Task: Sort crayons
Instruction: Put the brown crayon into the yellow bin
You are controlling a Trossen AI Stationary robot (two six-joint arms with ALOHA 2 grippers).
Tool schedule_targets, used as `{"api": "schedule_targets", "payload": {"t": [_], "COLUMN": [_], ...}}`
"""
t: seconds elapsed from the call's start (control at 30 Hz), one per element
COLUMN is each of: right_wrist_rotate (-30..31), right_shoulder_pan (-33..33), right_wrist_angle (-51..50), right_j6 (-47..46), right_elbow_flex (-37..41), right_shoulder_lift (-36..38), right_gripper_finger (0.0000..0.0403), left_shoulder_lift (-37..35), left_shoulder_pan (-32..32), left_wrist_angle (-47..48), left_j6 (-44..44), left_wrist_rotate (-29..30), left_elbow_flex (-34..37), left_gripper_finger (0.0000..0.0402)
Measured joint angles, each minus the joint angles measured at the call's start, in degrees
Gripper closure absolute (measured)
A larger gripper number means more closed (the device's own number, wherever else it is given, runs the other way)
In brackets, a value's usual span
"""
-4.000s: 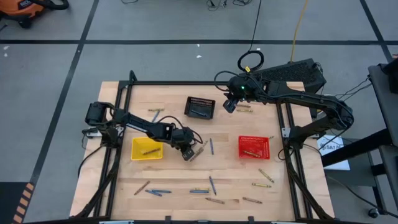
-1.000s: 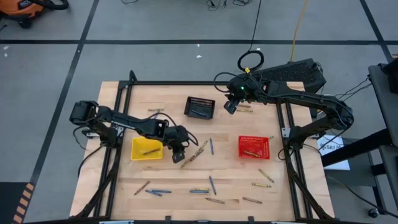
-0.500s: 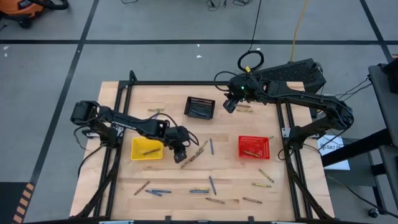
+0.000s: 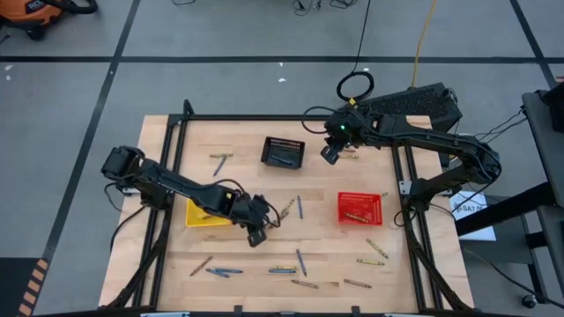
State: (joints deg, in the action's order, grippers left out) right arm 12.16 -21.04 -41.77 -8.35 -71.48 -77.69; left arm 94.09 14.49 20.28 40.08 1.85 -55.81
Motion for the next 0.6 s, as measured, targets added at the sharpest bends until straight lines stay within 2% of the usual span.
{"api": "schedule_targets", "payload": {"t": [0.3,0.6], "right_wrist_rotate": [0.0,0.02], "right_shoulder_pan": [0.0,0.0], "right_wrist_angle": [-0.33,0.44], "right_j6": [1.83,3.07], "right_elbow_flex": [0.0,0.0], "right_shoulder_lift": [0.0,0.0], "right_gripper_finger": [0.0312,0.0312], "left_shoulder_lift": [7.35,10.97], "left_shoulder_pan": [0.43,0.45], "left_wrist_angle": [-3.34,-3.4], "left_j6": [1.55,3.31], "left_wrist_rotate": [0.15,1.09], "left_elbow_flex": [0.0,-0.28], "left_gripper_finger": [0.0317,0.0317]}}
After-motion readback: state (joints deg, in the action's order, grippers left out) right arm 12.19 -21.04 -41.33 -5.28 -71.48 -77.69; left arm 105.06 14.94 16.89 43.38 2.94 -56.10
